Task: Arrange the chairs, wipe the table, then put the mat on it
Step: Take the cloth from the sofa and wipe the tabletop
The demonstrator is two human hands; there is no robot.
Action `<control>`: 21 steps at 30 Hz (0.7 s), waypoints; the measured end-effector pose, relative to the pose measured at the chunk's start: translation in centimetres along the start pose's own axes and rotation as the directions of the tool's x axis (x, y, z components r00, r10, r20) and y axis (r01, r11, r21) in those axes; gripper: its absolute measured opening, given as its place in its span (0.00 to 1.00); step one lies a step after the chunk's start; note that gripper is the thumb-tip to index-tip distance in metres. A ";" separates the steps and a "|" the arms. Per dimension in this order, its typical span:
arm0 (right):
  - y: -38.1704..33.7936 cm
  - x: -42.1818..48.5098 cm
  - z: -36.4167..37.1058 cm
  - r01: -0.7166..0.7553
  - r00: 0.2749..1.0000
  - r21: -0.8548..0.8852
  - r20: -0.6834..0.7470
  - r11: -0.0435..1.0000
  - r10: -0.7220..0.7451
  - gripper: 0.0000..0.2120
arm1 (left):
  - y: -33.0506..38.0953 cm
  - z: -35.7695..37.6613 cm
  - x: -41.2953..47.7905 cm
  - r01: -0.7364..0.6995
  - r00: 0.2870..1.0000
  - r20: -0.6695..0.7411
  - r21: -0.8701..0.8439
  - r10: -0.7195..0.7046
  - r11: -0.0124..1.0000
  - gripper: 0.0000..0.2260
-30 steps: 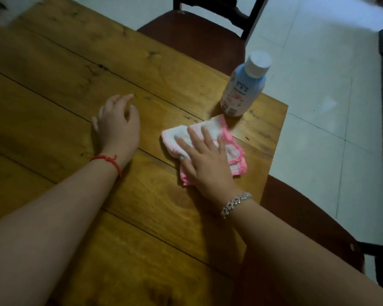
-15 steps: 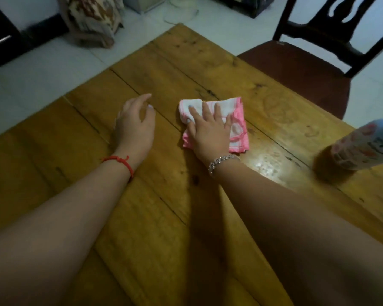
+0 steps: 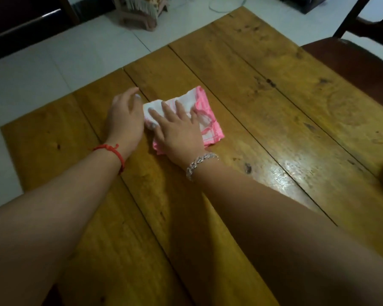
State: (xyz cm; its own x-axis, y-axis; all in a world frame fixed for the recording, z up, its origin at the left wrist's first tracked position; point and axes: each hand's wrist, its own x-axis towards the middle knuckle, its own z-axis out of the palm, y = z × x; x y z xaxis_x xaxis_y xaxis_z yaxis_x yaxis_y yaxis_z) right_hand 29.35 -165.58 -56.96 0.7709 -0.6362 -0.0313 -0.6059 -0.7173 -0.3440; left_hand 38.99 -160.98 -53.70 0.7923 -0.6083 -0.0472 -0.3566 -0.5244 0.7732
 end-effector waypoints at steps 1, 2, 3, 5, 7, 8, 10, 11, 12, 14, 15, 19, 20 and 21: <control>-1.0 -0.5 0.3 0.040 0.999 -0.006 0.021 0.999 -0.040 0.21 | -0.2 -0.5 -0.1 0.006 1.000 -0.006 -0.013 -0.006 1.000 0.16; -2.1 -1.2 0.6 0.076 0.996 -0.009 0.043 0.997 -0.075 0.22 | -0.4 -1.1 -0.3 0.012 1.000 -0.008 -0.024 -0.013 1.000 0.16; -2.9 -2.0 1.0 0.100 0.993 -0.011 0.059 0.995 -0.099 0.22 | -0.6 -1.5 -0.5 0.014 1.000 -0.005 -0.034 -0.015 0.999 0.16; -4.0 -3.6 1.7 0.119 0.991 -0.015 0.063 0.993 -0.118 0.23 | -0.8 -2.2 -0.9 -0.002 1.000 0.001 -0.047 0.002 0.999 0.16; -4.3 -5.1 2.0 0.121 0.991 -0.029 0.059 0.992 -0.119 0.24 | -0.7 -2.7 -1.5 -0.026 1.000 0.013 -0.037 0.026 0.999 0.16; -4.2 -5.6 1.9 0.117 0.991 -0.034 0.062 0.993 -0.115 0.24 | -0.6 -2.8 -1.9 -0.033 0.999 0.021 -0.030 0.034 0.999 0.16; -3.6 -6.6 1.4 0.091 0.994 -0.042 0.068 0.995 -0.088 0.25 | -0.2 -3.0 -2.6 -0.045 0.998 0.039 -0.020 0.046 0.999 0.16; -3.1 -7.2 1.1 0.065 0.996 -0.045 0.064 0.997 -0.062 0.25 | 0.2 -3.0 -3.1 -0.057 0.997 0.050 -0.015 0.057 0.998 0.16; -2.7 -7.8 0.9 0.035 0.998 -0.045 0.060 0.998 -0.033 0.25 | 0.5 -2.9 -3.4 -0.067 0.996 0.058 -0.011 0.068 0.998 0.16; -1.6 -9.4 0.4 -0.033 0.998 -0.050 0.042 0.998 0.035 0.25 | 1.4 -2.4 -4.2 -0.091 0.992 0.084 -0.020 0.092 0.996 0.16; -0.9 -10.4 0.1 -0.070 0.997 -0.053 0.033 0.996 0.072 0.25 | 2.0 -2.1 -4.6 -0.103 0.989 0.103 -0.031 0.106 0.994 0.16; 3.1 -15.3 -1.2 -0.240 0.971 -0.053 0.000 0.969 0.241 0.25 | 5.1 0.5 -7.2 -0.178 0.964 0.189 -0.052 0.185 0.983 0.16; 4.2 -16.8 -1.6 -0.289 0.957 -0.053 -0.017 0.956 0.288 0.25 | 6.1 1.4 -8.1 -0.195 0.955 0.214 -0.072 0.206 0.978 0.16; 5.4 -18.3 -2.0 -0.335 0.942 -0.049 -0.038 0.941 0.333 0.28 | 7.1 2.5 -9.0 -0.210 0.944 0.240 -0.097 0.228 0.973 0.16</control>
State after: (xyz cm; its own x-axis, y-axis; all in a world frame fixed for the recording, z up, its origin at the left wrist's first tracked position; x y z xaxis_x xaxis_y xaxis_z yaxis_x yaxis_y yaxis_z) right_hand 11.63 -158.40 -56.32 0.5170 -0.8491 -0.1083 -0.8378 -0.4761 -0.2673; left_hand 28.11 -160.75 -49.34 0.5473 -0.8367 -0.0203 -0.4657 -0.3246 0.8232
